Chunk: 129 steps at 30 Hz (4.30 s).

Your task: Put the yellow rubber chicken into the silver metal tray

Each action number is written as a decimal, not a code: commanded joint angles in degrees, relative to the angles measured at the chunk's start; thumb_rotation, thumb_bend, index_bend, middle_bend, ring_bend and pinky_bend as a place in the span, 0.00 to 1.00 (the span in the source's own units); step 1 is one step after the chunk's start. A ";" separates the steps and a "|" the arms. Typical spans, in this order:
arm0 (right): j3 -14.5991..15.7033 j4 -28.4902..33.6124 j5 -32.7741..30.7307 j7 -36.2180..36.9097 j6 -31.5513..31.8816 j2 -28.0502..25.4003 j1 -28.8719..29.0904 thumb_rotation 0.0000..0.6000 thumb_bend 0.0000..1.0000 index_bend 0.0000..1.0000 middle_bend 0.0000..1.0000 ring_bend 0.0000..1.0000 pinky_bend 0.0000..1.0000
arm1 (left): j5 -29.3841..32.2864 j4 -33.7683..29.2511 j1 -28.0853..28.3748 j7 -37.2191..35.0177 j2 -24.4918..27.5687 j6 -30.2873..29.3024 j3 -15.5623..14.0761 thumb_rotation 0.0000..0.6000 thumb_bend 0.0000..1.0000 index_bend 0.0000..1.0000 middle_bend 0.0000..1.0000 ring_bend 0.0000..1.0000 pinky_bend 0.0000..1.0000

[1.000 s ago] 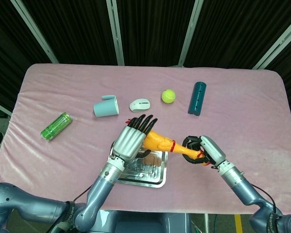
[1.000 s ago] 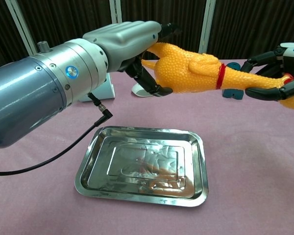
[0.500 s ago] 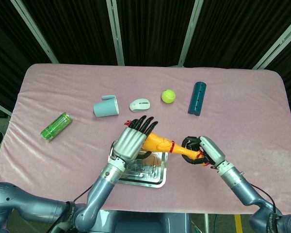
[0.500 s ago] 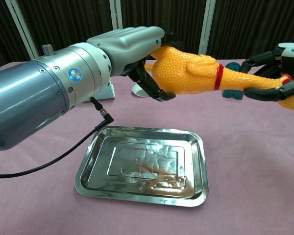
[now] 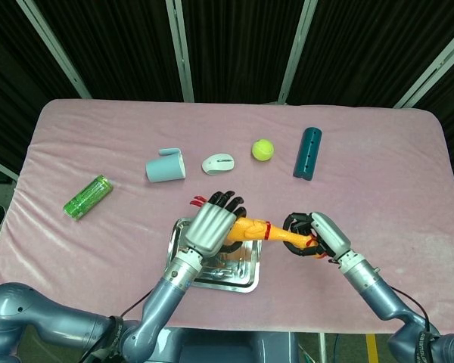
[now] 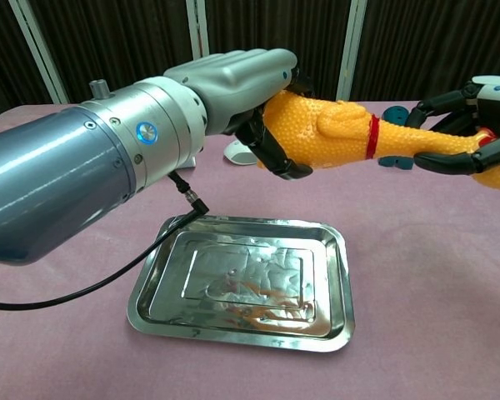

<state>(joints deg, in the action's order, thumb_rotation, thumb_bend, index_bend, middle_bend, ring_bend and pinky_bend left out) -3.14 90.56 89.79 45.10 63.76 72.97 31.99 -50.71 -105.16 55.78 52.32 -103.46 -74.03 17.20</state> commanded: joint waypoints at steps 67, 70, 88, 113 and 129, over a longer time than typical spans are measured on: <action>1.81 -3.47 3.08 1.69 -3.21 3.23 2.25 1.00 0.93 1.00 0.81 0.79 0.90 | -23.71 -13.84 -14.95 -16.43 20.26 -10.03 -9.88 0.96 0.08 0.00 0.00 0.00 0.12; 1.93 -4.03 3.62 1.39 -5.05 4.63 3.70 1.00 0.93 1.00 0.81 0.79 0.90 | -26.01 -14.10 -17.04 -17.45 22.93 -11.51 -11.43 0.96 0.08 0.00 0.00 0.00 0.12; 2.04 -15.07 2.60 -7.22 -12.42 16.80 8.70 1.00 0.93 0.98 0.81 0.72 0.84 | -26.27 -10.42 -24.03 -25.56 29.43 -13.25 -13.63 0.96 0.08 0.00 0.00 0.00 0.12; 2.95 -9.56 1.10 -20.05 -10.44 8.57 7.78 1.00 0.08 0.00 0.05 0.00 0.02 | -26.04 -8.54 -26.36 -28.36 30.40 -11.30 -10.67 0.96 0.08 0.00 0.00 0.00 0.12; -1.70 -8.88 -8.00 -25.70 11.11 -1.30 -6.12 1.00 0.37 0.30 0.30 0.23 0.29 | -21.60 -5.58 -32.02 -31.51 36.50 -11.48 -12.01 1.00 0.08 0.00 0.00 0.00 0.05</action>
<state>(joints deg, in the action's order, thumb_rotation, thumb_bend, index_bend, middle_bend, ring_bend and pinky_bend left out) -3.57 82.81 84.19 21.50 71.10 72.53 28.99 -72.63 -111.35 24.51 21.62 -67.52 -85.44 5.65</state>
